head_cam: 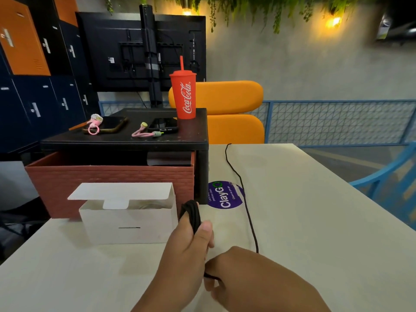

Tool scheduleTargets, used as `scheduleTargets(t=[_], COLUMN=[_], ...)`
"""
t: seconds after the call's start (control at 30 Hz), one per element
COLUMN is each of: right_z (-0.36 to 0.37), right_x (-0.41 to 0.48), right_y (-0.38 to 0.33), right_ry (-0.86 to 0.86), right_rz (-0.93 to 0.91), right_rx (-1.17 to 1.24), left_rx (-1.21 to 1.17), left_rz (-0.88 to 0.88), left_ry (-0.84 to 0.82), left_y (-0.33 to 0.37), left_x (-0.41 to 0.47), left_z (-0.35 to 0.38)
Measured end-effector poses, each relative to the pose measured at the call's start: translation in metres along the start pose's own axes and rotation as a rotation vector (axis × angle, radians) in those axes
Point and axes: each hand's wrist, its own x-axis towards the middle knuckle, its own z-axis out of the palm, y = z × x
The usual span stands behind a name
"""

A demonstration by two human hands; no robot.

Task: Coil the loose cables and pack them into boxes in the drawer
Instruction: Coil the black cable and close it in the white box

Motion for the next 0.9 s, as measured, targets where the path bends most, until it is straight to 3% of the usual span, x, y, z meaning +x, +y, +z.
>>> scheduleTargets(t=[0.2,0.3,0.4,0.5,0.57,0.73,0.9], right_z=[-0.015,-0.024,-0.025,-0.021,-0.018,-0.004,0.012], right_x=[-0.010,-0.016,-0.016,-0.009,-0.004,0.012,0.025], right_y=[-0.005,-0.002,0.004,0.015,0.024,0.037,0.020], right_ry=[0.249,0.422,0.519,0.696,0.763,0.808,0.799], right_rz=[-0.134,-0.125,-0.114,-0.098,-0.077,-0.163,-0.224], right_rx=[-0.030,0.265,0.571,0.693,0.750,0.782,0.873], left_rx=[0.117,-0.075,-0.090,-0.090,-0.240,-0.540,-0.618], left_rz=[0.040,-0.072,-0.116,-0.186,-0.230,-0.239,-0.264], left_ry=[-0.104,-0.282,-0.415,-0.522,-0.573,-0.527,-0.395], left_y=[-0.014,-0.007,0.005,0.008,0.009,0.015,0.019], left_x=[0.003,0.003,-0.001,-0.002,-0.004,-0.006,-0.004], left_z=[-0.002,-0.004,-0.007,-0.010,-0.012,-0.012,-0.015])
